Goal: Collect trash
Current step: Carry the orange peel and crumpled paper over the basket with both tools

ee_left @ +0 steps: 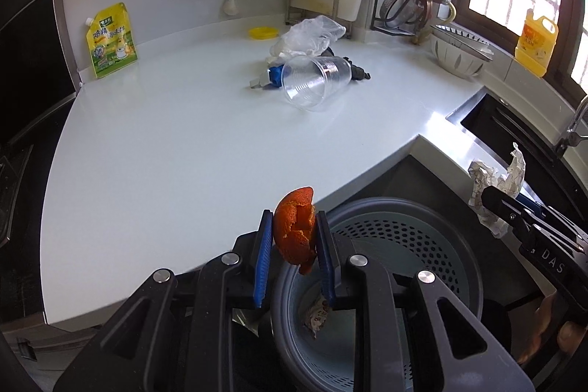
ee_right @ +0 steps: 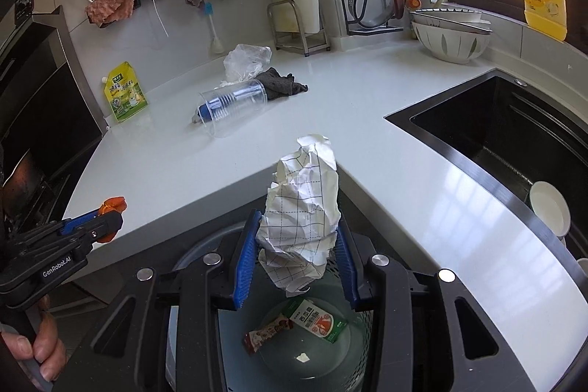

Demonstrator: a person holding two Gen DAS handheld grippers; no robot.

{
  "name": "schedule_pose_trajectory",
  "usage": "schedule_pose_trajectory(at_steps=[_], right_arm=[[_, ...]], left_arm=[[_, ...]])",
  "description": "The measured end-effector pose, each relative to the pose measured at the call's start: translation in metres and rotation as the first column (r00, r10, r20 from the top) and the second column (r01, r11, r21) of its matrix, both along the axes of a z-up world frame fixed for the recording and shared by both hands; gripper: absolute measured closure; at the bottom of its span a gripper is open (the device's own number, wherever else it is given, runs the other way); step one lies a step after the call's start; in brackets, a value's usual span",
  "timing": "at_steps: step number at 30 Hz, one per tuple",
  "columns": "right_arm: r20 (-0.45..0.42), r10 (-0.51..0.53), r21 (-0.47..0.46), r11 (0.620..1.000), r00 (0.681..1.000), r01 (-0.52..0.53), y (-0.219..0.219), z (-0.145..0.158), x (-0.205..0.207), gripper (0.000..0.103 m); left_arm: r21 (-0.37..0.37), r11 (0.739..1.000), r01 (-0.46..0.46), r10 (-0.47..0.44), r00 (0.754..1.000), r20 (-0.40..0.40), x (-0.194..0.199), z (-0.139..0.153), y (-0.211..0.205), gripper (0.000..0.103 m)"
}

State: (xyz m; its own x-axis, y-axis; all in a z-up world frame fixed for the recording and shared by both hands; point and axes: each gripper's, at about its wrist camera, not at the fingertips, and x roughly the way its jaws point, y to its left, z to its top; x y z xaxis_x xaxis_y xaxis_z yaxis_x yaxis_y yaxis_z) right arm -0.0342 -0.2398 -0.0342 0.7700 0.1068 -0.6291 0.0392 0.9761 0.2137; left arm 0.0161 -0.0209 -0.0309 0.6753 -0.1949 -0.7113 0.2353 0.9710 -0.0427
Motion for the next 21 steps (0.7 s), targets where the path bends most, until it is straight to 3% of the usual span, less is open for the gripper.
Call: schedule_pose_trajectory(at_steps=[11,21], right_arm=[[-0.066,0.034,0.038,0.999,0.997,-0.031,0.002,-0.042,-0.028,0.065],[-0.121,0.071,0.057,0.996,0.99,-0.065,0.008,-0.072,-0.034,0.065]], left_arm=[[-0.012,0.998,0.062,-0.063,0.995,-0.077,-0.027,-0.042,-0.022,0.08],[0.017,0.996,0.084,-0.081,0.989,-0.121,-0.033,-0.064,-0.032,0.08]])
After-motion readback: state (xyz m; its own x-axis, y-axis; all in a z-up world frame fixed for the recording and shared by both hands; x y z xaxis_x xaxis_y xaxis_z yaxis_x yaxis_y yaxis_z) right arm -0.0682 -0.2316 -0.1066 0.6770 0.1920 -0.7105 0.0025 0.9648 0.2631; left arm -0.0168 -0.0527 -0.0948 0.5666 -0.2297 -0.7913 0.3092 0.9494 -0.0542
